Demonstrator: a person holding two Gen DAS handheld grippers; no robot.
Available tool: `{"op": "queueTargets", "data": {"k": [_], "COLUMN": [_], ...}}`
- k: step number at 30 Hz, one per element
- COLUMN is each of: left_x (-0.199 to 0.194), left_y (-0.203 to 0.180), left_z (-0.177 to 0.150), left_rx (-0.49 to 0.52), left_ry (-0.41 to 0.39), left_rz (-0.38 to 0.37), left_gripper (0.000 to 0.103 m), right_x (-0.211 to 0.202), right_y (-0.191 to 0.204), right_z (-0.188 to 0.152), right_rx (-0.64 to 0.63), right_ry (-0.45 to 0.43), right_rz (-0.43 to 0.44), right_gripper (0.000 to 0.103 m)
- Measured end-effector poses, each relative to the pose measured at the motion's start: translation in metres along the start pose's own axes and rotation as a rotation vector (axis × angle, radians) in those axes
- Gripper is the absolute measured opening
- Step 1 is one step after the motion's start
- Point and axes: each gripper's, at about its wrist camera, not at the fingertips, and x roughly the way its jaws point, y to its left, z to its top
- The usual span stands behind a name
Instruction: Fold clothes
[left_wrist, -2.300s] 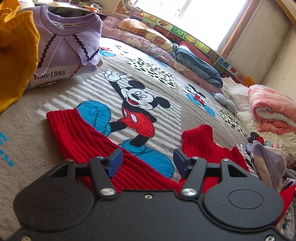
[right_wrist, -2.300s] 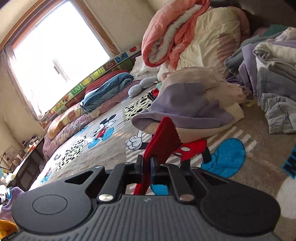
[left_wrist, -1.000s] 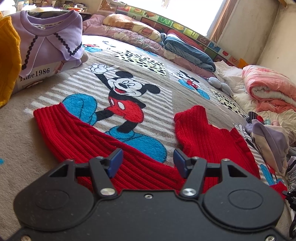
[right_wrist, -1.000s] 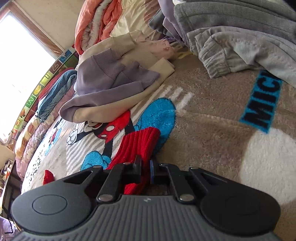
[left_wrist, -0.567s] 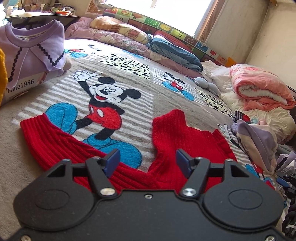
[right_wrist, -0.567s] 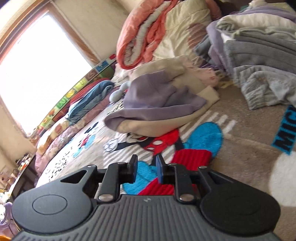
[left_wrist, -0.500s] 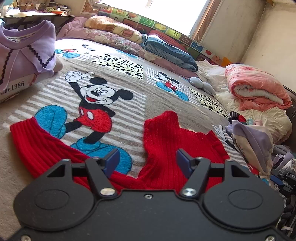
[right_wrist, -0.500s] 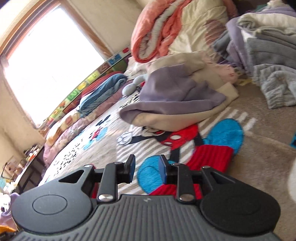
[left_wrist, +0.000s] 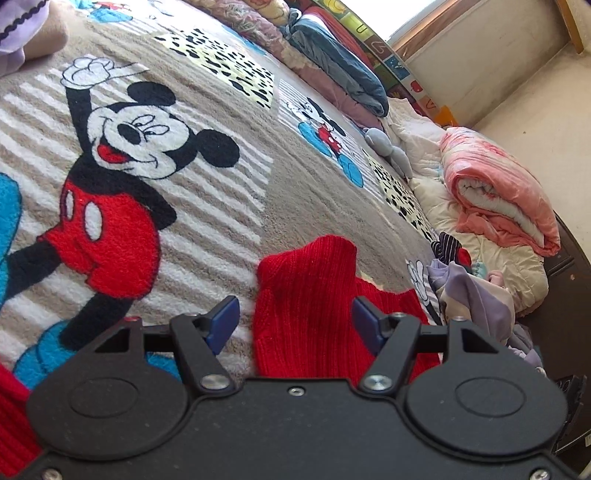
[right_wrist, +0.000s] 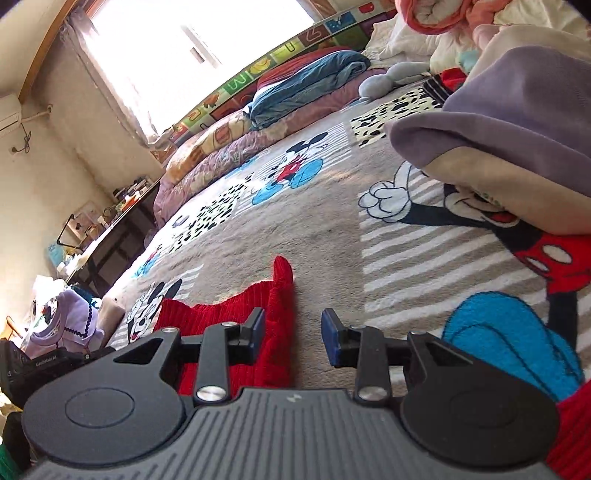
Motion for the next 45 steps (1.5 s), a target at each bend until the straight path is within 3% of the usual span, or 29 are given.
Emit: {"op": "queueTargets", "data": {"k": [5,8,9,11,12,13,14,16,17,18,19,20,22,23,24,25,26,27,28,32,34,36,39,40,42,45], "left_x": [0.029,0.037,0.04,0.044,0.043,0.039,0.035,0.022,0.008,-0.002,0.0,0.005,0.015,0.017,0.019,0.02,0.022,0.023,0.026,0.047,0.054,0.052,0.031,0.03,0.044,0.045], "left_y": [0.007,0.015,0.017,0.02,0.018,0.014,0.01,-0.001,-0.012,-0.025,-0.035,-0.031,-0.008,0.004,0.014,0.02,0.021,0.021,0.019,0.005,0.007,0.012,0.028,0.034,0.051,0.057], "left_z": [0.019,0.024,0.025,0.028,0.028,0.026,0.025,0.023,0.023,0.021,0.02,0.021,0.025,0.028,0.031,0.034,0.036,0.037,0.037,0.034,0.031,0.031,0.041,0.043,0.039,0.042], "left_rx": [0.028,0.0,-0.013,-0.028,-0.016,0.01,0.036,0.11,0.202,0.328,0.43,0.432,0.316,0.235,0.144,0.075,0.033,0.004,0.002,0.077,0.079,0.058,-0.016,-0.032,-0.09,-0.15], "left_ry": [0.061,0.08,0.083,0.091,0.079,0.054,0.029,-0.051,-0.136,-0.211,-0.229,-0.203,-0.135,-0.106,-0.081,-0.062,-0.054,-0.05,-0.041,0.014,0.025,0.013,-0.062,-0.064,0.006,0.021], "left_rz": [0.017,-0.038,-0.054,-0.079,-0.085,-0.086,-0.087,-0.092,-0.078,-0.004,0.12,0.18,0.173,0.154,0.112,0.057,0.008,-0.03,-0.044,0.014,0.022,-0.019,-0.106,-0.097,-0.04,-0.027], "left_gripper": [0.066,0.065,0.061,0.039,0.03,0.026,0.021,0.012,0.01,0.007,0.007,0.007,0.008,0.008,0.015,0.039,0.052,0.063,0.063,0.056,0.006,0.006,0.006,0.006,0.006,0.015], "right_x": [0.036,0.048,0.052,0.061,0.067,0.074,0.072,0.065,0.061,0.057,0.053,0.049,0.065,0.068,0.067,0.065,0.064,0.062,0.062,0.074,0.082,0.089,0.073,0.07,0.082,0.088], "right_y": [0.013,0.019,0.017,0.01,0.007,0.004,0.001,-0.004,-0.007,-0.01,-0.012,-0.015,-0.026,-0.032,-0.031,-0.028,-0.025,-0.022,-0.02,-0.018,-0.018,-0.017,-0.03,-0.032,-0.039,-0.043], "right_z": [0.007,0.01,0.012,0.014,0.014,0.014,0.014,0.016,0.017,0.018,0.019,0.02,0.014,0.011,0.013,0.015,0.018,0.02,0.022,0.027,0.028,0.026,0.03,0.033,0.028,0.021], "right_rx": [-0.069,-0.13,-0.129,-0.092,-0.069,-0.048,-0.037,-0.017,-0.007,0.003,0.013,0.023,0.019,0.052,0.052,0.043,0.035,0.027,0.022,0.024,0.028,0.027,0.157,0.148,0.095,0.1], "right_ry": [0.079,0.096,0.099,0.112,0.13,0.149,0.138,0.104,0.087,0.07,0.053,0.036,0.126,0.133,0.121,0.106,0.091,0.077,0.071,0.089,0.101,0.125,0.048,0.036,0.088,0.095], "right_rz": [-0.016,-0.038,-0.037,-0.01,0.033,0.079,0.087,0.09,0.092,0.093,0.095,0.096,-0.001,-0.005,-0.002,-0.001,0.001,0.003,0.008,0.003,0.006,0.02,0.114,0.096,-0.017,-0.037], "right_gripper": [0.036,0.036,0.037,0.037,0.033,0.018,0.011,0.011,0.01,0.009,0.009,0.009,0.011,0.011,0.015,0.025,0.034,0.054,0.062,0.056,0.031,0.011,0.01,0.009,0.01,0.007]}}
